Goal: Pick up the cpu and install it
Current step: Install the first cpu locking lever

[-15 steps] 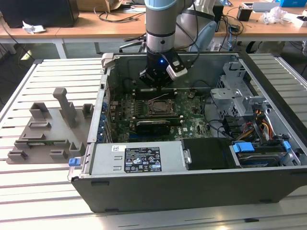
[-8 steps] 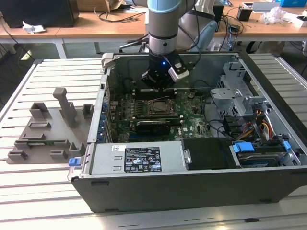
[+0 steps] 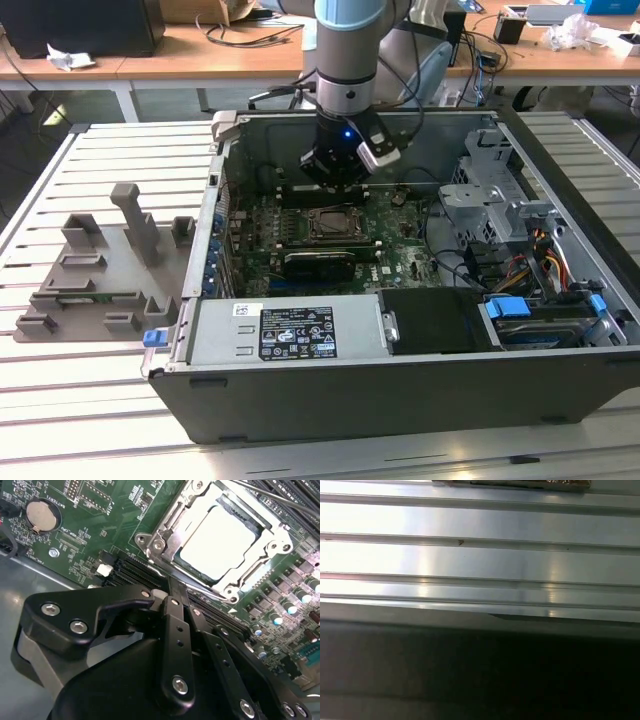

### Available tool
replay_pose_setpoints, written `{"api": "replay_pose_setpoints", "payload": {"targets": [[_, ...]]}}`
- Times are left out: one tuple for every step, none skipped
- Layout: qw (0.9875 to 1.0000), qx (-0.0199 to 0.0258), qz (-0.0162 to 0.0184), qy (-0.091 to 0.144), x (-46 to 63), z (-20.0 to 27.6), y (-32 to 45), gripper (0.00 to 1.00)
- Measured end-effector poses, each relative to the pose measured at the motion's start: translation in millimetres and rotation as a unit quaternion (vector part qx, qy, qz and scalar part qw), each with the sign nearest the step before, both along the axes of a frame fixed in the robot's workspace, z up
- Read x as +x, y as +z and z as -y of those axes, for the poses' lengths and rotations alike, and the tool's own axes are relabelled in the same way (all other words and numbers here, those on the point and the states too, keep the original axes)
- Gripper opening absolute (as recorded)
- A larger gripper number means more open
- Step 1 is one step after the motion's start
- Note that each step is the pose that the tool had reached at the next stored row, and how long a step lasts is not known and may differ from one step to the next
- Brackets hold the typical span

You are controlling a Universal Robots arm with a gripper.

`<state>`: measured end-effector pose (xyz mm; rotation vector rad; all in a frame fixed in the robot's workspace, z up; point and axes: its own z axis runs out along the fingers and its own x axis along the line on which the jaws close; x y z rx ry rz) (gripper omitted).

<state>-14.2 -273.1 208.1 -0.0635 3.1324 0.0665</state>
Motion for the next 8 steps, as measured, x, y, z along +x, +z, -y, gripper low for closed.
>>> {"api": "replay_pose_setpoints", "payload": {"targets": [[1.0, 0.0, -0.0001, 0.0, 0.8, 0.3, -0.3, 0.11], [1.0, 0.0, -0.0002, 0.0, 1.4, 0.5, -0.6, 0.11], [1.0, 0.0, -0.0003, 0.0, 2.2, 0.9, -1.0, 0.11], [1.0, 0.0, -0.0003, 0.0, 2.6, 1.2, -1.2, 0.11], [1.0, 0.0, -0.0003, 0.0, 3.2, 1.8, -1.4, 0.11], [1.0, 0.0, -0.0004, 0.0, 3.7, 2.3, -1.5, 0.11], [1.0, 0.0, -0.0004, 0.0, 4.1, 2.7, -1.7, 0.11], [1.0, 0.0, -0.0004, 0.0, 4.5, 3.1, -1.8, 0.11]]}}
